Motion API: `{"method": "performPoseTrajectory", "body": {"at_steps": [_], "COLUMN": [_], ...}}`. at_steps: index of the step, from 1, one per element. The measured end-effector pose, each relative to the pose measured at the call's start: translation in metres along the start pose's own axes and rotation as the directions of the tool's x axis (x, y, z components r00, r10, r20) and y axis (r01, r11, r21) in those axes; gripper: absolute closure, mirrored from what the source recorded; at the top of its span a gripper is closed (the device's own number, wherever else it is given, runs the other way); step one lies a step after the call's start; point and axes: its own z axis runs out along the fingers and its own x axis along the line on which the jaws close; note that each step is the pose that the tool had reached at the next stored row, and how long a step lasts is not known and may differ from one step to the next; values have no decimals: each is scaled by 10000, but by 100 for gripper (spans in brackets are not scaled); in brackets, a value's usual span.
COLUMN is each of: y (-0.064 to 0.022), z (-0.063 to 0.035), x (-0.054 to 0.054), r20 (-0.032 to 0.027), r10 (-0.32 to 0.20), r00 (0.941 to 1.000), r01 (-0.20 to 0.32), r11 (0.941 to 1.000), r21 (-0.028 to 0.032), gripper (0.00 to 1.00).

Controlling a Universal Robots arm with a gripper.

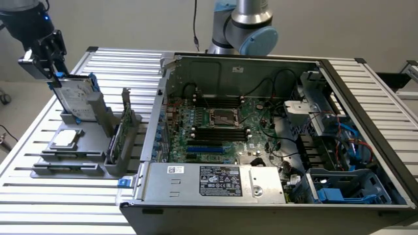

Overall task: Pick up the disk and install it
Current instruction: 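Pick up the disk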

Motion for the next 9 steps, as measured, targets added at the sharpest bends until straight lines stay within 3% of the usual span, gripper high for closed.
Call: {"method": "performPoseTrajectory", "body": {"at_steps": [9], "y": [10], "z": [79], "x": [-13], "r20": [-58], "r10": [-26], "r00": [10000], "r01": [26], "r11": [10000], "r21": [19], "gripper": [46]}}
